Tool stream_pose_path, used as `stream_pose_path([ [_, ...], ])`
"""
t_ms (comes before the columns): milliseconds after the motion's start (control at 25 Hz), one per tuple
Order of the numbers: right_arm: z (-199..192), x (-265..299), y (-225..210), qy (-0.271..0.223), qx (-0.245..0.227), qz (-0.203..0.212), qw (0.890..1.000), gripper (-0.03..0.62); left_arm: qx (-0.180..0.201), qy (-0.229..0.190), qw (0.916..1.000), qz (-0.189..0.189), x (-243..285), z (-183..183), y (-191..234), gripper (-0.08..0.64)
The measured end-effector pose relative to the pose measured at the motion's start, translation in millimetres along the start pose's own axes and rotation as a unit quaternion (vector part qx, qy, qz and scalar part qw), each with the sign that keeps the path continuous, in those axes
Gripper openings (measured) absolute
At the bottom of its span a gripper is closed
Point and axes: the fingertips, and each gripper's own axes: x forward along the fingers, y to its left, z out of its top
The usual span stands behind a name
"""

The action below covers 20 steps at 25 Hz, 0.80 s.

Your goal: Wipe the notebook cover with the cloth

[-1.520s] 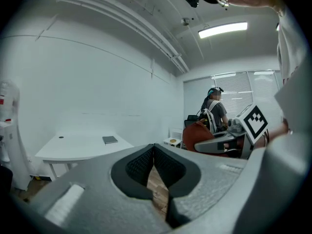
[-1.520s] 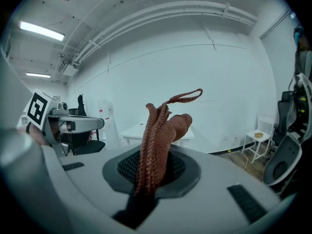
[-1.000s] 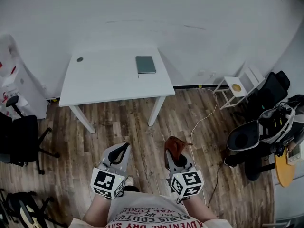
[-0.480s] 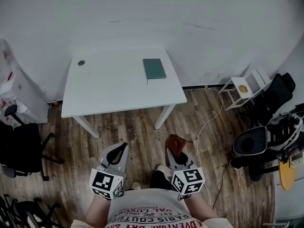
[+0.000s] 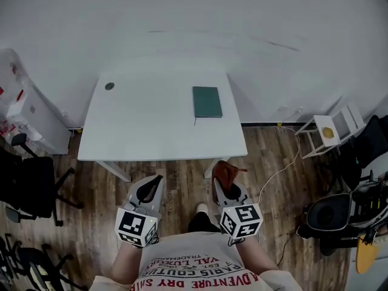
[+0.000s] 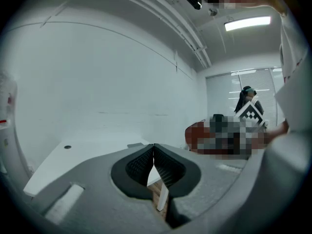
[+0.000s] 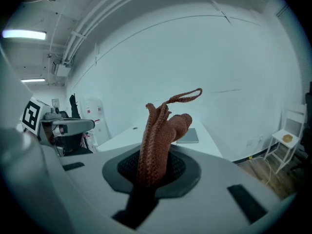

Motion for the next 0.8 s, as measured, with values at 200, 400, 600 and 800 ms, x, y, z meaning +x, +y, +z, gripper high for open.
stream_pose_path([
  [200, 32.4, 46.8, -68.7, 0.0, -0.009, 0.025, 1.0, 0.067, 0.002, -0.005, 0.9996, 0.029, 77.3, 21.7, 3.8, 0.011],
  [400, 48.4, 91.7, -114.9, 0.009, -0.029, 0.047, 0.998, 0.067, 0.002, -0.004, 0.9993, 0.037, 147.8, 29.5, 9.8, 0.011],
  [600, 48.0, 116.8, -153.5, 0.025, -0.024, 0.051, 0.998, 0.067, -0.004, 0.012, 0.9992, 0.037, 197.5, 20.4, 10.6, 0.011],
  [800, 37.6, 144.8, -173.2, 0.061, -0.017, 0.05, 0.997, 0.069, -0.023, 0.055, 0.9978, 0.03, 232.5, -6.0, 24.0, 0.011],
])
